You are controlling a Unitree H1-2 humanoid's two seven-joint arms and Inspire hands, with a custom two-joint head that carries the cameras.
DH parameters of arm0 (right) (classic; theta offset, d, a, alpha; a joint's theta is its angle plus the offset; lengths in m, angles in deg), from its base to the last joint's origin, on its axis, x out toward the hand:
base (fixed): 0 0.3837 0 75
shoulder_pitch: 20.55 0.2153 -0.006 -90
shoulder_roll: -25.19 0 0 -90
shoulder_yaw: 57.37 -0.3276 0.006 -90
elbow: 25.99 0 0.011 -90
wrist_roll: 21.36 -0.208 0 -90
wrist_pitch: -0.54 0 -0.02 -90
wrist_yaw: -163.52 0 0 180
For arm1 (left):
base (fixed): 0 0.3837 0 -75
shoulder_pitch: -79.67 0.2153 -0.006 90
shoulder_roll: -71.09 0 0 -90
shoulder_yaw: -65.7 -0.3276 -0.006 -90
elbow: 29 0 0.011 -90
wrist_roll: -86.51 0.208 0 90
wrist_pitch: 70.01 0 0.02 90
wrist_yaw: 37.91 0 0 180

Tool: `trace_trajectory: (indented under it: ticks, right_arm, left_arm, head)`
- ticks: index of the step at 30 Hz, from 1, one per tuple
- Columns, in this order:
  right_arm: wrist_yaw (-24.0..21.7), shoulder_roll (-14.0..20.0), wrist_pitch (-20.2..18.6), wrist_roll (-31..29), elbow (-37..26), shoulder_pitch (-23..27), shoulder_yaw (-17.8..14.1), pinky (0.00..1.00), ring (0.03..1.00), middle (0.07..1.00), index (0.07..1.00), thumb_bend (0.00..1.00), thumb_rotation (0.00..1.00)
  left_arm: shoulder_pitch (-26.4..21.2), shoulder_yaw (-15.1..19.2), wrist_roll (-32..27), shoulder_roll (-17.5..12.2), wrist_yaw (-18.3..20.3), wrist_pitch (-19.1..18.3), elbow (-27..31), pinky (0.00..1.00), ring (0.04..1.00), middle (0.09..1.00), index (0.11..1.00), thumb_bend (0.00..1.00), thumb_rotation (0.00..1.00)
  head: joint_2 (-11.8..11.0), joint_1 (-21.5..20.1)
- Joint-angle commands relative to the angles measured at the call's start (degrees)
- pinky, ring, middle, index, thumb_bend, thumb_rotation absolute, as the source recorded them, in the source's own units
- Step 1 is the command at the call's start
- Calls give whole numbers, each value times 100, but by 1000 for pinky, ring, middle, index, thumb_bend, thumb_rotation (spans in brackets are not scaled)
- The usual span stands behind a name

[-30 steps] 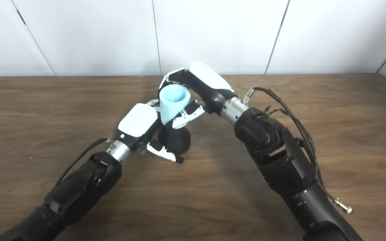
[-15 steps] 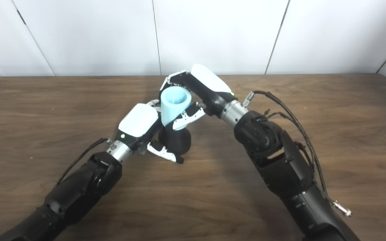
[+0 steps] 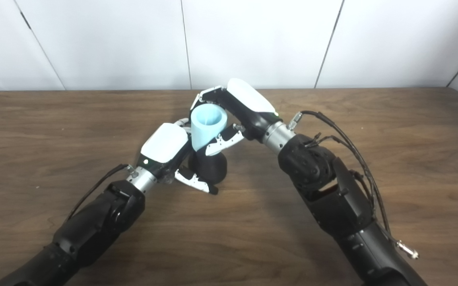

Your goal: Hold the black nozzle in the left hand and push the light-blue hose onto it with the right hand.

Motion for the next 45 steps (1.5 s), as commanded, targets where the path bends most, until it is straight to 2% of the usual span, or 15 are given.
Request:
trace_trajectory:
  ticks: [1, 5, 11, 15, 17, 18, 19, 20, 22, 28, 31, 32, 35, 38, 45]
  right_arm:
    - [-639, 289, -76, 172, -41, -130, 344, 366, 410, 489, 496, 519, 0]
    - [-830, 439, -8, 210, -51, -12, 484, 345, 394, 473, 511, 517, 0]
    - [-988, 546, -261, 228, -120, 46, 649, 332, 384, 479, 511, 517, 0]
    - [-1013, 528, -424, 144, -166, 8, 606, 333, 382, 479, 513, 516, 0]
    - [-990, 504, -563, 77, -263, 4, 531, 342, 386, 481, 550, 511, 0]
    - [-971, 500, -630, 105, -327, 15, 506, 371, 453, 487, 655, 543, 0]
    - [-927, 499, -655, 154, -374, 26, 491, 404, 507, 582, 725, 686, 49]
    - [-859, 491, -671, 227, -408, 43, 474, 437, 553, 641, 775, 769, 86]
    - [-740, 472, -646, 289, -425, 58, 436, 500, 630, 723, 837, 851, 151]
    - [-437, 310, -703, 322, -499, 59, 174, 459, 605, 751, 813, 841, 115]
    - [-256, 209, -674, 352, -516, 28, 44, 457, 588, 703, 816, 846, 94]
    - [-205, 172, -670, 359, -520, 18, -4, 486, 619, 712, 824, 856, 99]
    - [-101, 82, -640, 331, -526, -2, -129, 628, 796, 867, 897, 877, 122]
    - [-53, 17, -611, 282, -566, -17, -232, 698, 903, 971, 972, 912, 152]
    - [42, 22, -542, 459, -717, -42, -396, 743, 996, 1000, 1000, 999, 243]
  left_arm:
    - [481, -520, 68, 66, 1398, -48, -282, 873, 594, 493, 479, 525, 0]
    - [499, -509, 53, 58, 1359, -15, -268, 857, 595, 497, 476, 525, 0]
    - [507, -501, 20, 63, 1379, -9, -269, 865, 589, 487, 484, 526, 0]
    - [511, -507, 26, 63, 1432, -53, -255, 874, 590, 494, 479, 525, 0]
    - [512, -505, 36, 60, 1408, -42, -262, 872, 588, 496, 477, 525, 0]
    - [513, -504, 48, 59, 1390, -38, -264, 865, 588, 498, 477, 525, 0]
    - [513, -503, 59, 58, 1387, -40, -264, 860, 587, 499, 476, 525, 0]
    - [508, -500, 59, 59, 1389, -38, -275, 858, 586, 499, 476, 525, 0]
    - [502, -491, 51, 63, 1401, -33, -291, 862, 586, 499, 477, 525, 0]
    - [479, -493, 44, 87, 1372, 17, -379, 864, 586, 505, 471, 524, 0]
    - [471, -503, 63, 92, 1375, 10, -399, 862, 585, 500, 476, 525, 0]
    - [470, -501, 60, 95, 1373, 9, -406, 865, 585, 497, 477, 525, 0]
    - [463, -503, 66, 104, 1380, -6, -428, 866, 586, 500, 475, 525, 0]
    - [461, -496, 49, 106, 1365, 17, -444, 863, 585, 497, 478, 525, 0]
    - [438, -510, 64, 117, 1337, 40, -526, 852, 581, 497, 478, 525, 0]
  head:
    - [6, 6]
    - [11, -1]
    - [7, 3]
    - [-9, 9]
    - [-18, 11]
    - [-18, 11]
    - [-18, 11]
    - [-46, -8]
    - [-46, -8]
    - [-100, -10]
    - [-113, -10]
    - [-113, -10]
    - [-128, -8]
    - [-128, -8]
    - [-160, -8]
